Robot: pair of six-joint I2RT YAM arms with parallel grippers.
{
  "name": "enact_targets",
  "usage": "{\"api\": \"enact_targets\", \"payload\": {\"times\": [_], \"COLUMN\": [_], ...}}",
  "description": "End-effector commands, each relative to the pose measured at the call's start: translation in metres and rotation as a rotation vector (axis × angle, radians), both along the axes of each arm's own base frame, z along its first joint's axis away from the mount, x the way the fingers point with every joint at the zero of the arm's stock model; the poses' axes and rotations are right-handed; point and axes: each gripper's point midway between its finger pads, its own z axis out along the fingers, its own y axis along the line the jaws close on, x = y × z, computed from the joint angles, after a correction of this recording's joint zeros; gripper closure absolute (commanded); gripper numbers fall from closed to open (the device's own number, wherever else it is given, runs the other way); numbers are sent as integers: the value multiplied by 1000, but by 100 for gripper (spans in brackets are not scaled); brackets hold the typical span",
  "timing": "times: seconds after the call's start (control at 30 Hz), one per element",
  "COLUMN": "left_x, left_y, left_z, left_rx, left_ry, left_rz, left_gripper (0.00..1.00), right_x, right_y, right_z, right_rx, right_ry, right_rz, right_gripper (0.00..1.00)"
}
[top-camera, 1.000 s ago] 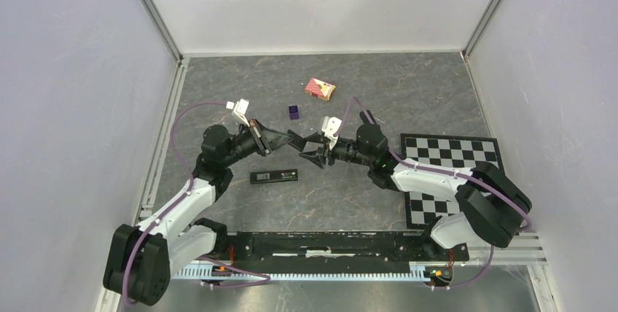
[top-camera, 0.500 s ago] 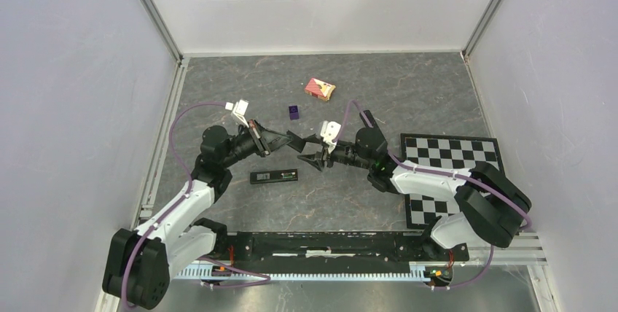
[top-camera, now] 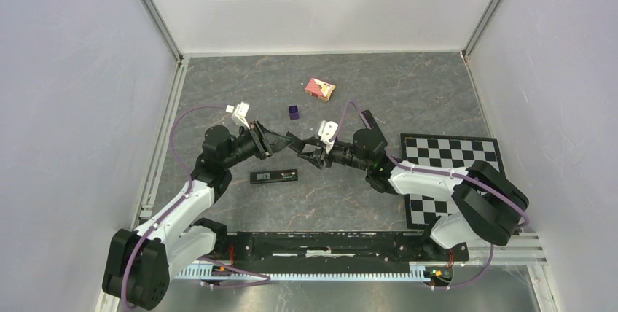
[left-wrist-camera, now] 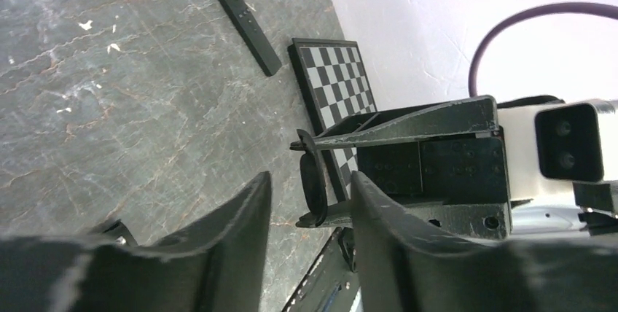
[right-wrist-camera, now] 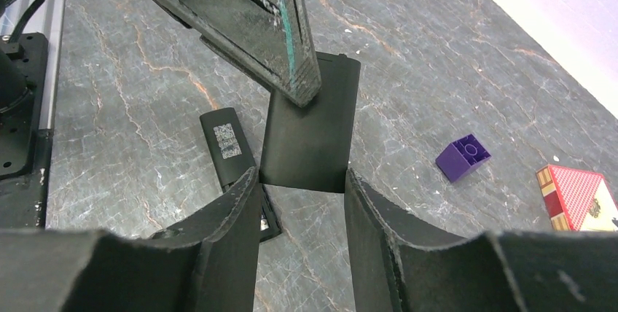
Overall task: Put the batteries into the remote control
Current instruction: Load the battery cover into the remote control.
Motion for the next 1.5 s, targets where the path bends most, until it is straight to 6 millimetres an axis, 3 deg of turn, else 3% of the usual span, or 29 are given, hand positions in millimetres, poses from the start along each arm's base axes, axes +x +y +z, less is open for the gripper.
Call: {"api": "enact_targets", "payload": {"times": [0.0,0.2,0.4,0.57,0.7,0.83,1.1,1.47], "left_x": [5,13,20,19,16,10,4,2], "left_y": [4,23,60,104,110,121,140,141], "left_z": [6,-2,-21,-61,-90,-113,-130,-143], "left_rx": [32,127,222,300,307,366,400,422], "left_ry": [-17,56,220,463,590,691,737,751], "left_rz": [35,159,355,523,493,485,551,534], "left_gripper": [42,1,0,0,1,9,13,14], "right_x": [11,12,13,12,12,15,-5,2], "right_y": [5,2,-2,-1,0,7,24,35], "right_z": [13,-15,-54,-68,-91,-109,-118,-124], "right_rx": [-5,-150,-409,-621,-798,-906,-949,-937], "right_ry": [-41,-45,-58,-56,-42,-27,-42,-20], "right_rz": [-23,-5,103,253,344,400,479,427], "right_gripper": [65,65,66,62,62,62,61,61]}}
